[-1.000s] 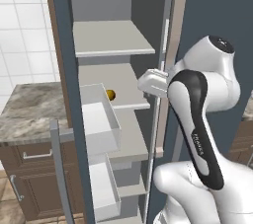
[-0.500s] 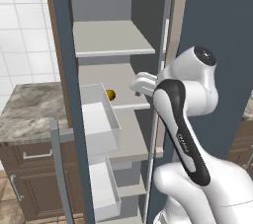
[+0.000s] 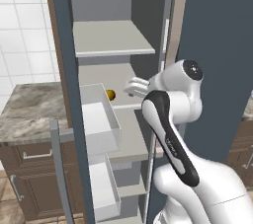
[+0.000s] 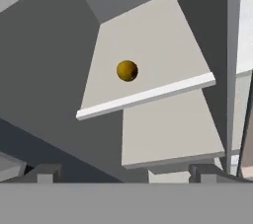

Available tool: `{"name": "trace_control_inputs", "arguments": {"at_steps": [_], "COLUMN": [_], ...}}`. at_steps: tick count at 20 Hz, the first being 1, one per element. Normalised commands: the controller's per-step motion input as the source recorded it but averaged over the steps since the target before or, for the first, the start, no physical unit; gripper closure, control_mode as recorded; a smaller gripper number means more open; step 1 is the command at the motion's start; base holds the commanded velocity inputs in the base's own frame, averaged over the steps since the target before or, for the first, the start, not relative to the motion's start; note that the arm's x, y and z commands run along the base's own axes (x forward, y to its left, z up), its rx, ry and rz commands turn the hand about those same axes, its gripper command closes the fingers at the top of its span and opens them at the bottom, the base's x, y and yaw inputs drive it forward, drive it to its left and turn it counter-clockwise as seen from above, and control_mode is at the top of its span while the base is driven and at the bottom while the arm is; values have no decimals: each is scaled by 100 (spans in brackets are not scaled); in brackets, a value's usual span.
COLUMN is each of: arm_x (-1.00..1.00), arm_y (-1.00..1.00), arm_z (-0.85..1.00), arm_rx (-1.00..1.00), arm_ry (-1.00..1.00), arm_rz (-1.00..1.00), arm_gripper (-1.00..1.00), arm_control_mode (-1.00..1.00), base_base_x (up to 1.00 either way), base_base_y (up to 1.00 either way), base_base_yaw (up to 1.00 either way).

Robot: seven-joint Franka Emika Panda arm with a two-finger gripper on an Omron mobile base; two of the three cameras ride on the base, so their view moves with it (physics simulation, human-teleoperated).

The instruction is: Take the lemon and broccoli out of the freezer and place them in the tupperware container on the counter. Then put the tupperware containing the vegetables back in the freezer.

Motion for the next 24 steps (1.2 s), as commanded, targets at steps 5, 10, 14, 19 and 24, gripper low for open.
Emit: {"name": "trace_control_inputs", "arguments": {"at_steps": [5, 10, 14, 19, 24], "arm_x": [52, 43, 43, 44, 38], "arm_y": [3, 16, 8, 0, 5], "arm_z": [-21, -16, -17, -18, -22], "arm_rx": [0, 0, 0, 0, -1], "arm_ry": [-3, 0, 0, 0, 0], "arm_rz": [0, 0, 0, 0, 0], "arm_gripper": [-100, -100, -100, -100, -100], "arm_control_mode": [-100, -100, -100, -100, -100], "base_base_x": [0, 0, 0, 0, 0], "base_base_y": [0, 0, 0, 0, 0], "base_base_yaw": [0, 0, 0, 0, 0]}}
